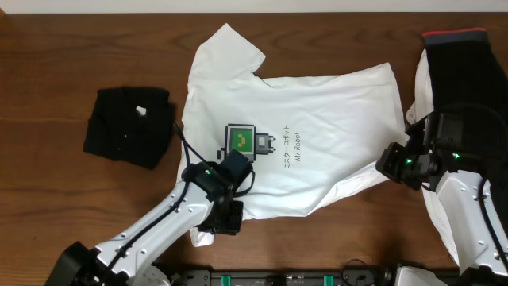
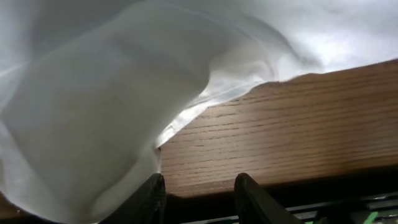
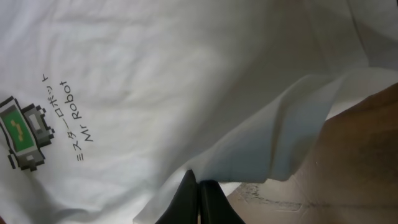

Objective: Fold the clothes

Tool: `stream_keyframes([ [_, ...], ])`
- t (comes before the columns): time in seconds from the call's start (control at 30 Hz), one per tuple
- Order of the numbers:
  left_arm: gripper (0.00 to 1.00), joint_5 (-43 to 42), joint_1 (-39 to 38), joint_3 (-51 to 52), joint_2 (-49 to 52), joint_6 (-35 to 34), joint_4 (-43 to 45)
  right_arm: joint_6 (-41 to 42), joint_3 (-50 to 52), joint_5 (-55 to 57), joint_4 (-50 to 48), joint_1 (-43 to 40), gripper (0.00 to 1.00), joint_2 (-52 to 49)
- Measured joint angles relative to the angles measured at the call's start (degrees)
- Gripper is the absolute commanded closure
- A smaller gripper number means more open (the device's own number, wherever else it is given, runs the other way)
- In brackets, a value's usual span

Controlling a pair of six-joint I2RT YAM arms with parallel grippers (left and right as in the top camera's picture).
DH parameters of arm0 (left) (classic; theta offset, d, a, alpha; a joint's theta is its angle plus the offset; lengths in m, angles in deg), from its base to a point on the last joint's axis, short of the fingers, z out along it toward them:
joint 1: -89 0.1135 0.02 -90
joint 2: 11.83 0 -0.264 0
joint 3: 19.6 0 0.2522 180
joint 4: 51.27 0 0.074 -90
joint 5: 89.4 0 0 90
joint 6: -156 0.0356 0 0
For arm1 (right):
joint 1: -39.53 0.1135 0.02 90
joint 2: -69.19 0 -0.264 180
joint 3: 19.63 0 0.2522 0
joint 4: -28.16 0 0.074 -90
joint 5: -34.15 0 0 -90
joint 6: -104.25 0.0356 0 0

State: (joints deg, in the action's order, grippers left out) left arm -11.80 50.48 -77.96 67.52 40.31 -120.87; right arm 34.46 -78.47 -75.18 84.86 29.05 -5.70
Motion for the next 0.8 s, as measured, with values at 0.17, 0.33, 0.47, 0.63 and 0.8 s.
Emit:
stream_keyframes([
  [0.17, 0.57, 2.12, -0.17, 0.04, 3.26, 0.00, 0.22, 0.00, 0.00, -0.02, 0.04, 0.00, 0.99, 0.00],
  [0.33, 0.57, 2.49, -0.17, 0.87, 9.88, 0.04, 1.97, 0.00, 0.00, -0.02, 0.07, 0.00, 0.99, 0.00],
  [0.47, 0.53, 2.03, -0.17, 0.92, 12.13, 0.46, 3.48, 0.00, 0.00, -0.02, 0.09, 0.00, 0.99, 0.00],
  [0.63, 0.52, 1.84, -0.13, 0.92, 12.17, 0.50, 3.65, 0.02, 0.00, -0.02, 0.09, 0.00, 0.99, 0.00],
  [0.8, 0.53, -0.44, 0.85, 0.42, 12.17, 0.68, 3.37, 0.02, 0.00, -0.02, 0.17, 0.00, 0.99, 0.00],
])
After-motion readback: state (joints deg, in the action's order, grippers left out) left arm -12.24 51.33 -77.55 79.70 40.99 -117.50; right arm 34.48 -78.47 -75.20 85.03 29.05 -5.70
